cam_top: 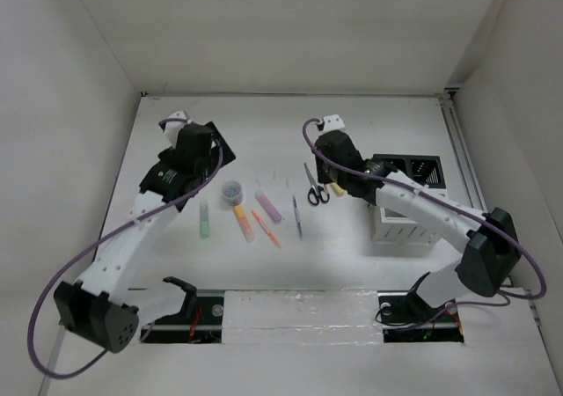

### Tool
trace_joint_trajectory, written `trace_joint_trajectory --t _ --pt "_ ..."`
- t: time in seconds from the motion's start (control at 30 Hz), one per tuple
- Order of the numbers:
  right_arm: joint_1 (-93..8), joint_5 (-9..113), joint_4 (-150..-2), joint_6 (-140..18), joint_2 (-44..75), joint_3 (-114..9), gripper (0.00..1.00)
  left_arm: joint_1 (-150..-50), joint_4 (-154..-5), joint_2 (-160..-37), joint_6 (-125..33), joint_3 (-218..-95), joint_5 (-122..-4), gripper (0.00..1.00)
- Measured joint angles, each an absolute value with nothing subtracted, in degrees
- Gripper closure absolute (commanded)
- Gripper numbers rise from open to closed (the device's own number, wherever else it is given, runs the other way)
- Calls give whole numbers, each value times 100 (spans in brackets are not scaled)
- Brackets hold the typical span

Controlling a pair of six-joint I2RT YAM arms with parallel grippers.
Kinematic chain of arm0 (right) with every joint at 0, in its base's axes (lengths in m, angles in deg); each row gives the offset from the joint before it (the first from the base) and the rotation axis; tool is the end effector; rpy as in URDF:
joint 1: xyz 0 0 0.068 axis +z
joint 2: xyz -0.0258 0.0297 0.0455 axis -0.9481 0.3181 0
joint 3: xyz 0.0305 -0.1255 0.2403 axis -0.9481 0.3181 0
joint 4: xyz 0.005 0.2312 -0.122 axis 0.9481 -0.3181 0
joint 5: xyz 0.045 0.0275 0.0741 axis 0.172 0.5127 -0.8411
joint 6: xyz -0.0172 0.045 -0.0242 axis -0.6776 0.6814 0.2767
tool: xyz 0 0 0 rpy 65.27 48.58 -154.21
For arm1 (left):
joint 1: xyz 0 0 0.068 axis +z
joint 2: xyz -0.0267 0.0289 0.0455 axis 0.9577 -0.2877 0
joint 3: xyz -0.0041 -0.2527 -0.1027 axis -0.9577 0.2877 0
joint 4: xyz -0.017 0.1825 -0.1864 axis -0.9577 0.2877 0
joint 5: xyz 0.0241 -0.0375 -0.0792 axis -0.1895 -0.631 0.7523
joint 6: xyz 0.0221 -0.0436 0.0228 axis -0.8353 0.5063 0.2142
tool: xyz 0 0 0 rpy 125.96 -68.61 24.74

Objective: Sort the stationery into containers
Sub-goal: Pick up the pen from the center of the board, then close the pen cap on the pen.

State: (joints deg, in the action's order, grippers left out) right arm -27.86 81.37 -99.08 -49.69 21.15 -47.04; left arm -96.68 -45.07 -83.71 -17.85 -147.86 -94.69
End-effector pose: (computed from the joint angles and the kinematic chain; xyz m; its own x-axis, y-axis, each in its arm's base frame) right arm 0.2541 0.2234 0.2943 -0.5798 -0.1582 -0.7993 -0.2653 0.9642 0.0016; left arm 0.2130 -0.0765 0.3630 -0.3777 -0.4697 -0.7979 -0.2538 0.8813 -0.3986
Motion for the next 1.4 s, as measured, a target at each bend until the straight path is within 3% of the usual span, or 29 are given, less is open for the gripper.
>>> trace_joint_trajectory --t 0.2,0.33,0.53,0.8,1.4 --pt "-2768 8269 -10131 -4952 1354 -4700 100 -9851 -4580 -9899 -1378 -15687 -9108 0" --pt "-2746 8314 -10205 -4952 852 -4586 100 -9932 -4735 -10762 -1195 -16347 -8815 6" --pt "-2711 8360 -10251 -4950 462 -4335 100 -9932 -4816 -11977 -1033 -16939 -8599 34" --pt "-2709 8363 -10352 -4947 419 -4068 100 -9954 -4754 -12817 -847 -16985 -8341 47" --pt "-2709 8358 -10341 -4967 366 -3942 100 -10146 -4966 -13158 -419 -16417 -8319 50"
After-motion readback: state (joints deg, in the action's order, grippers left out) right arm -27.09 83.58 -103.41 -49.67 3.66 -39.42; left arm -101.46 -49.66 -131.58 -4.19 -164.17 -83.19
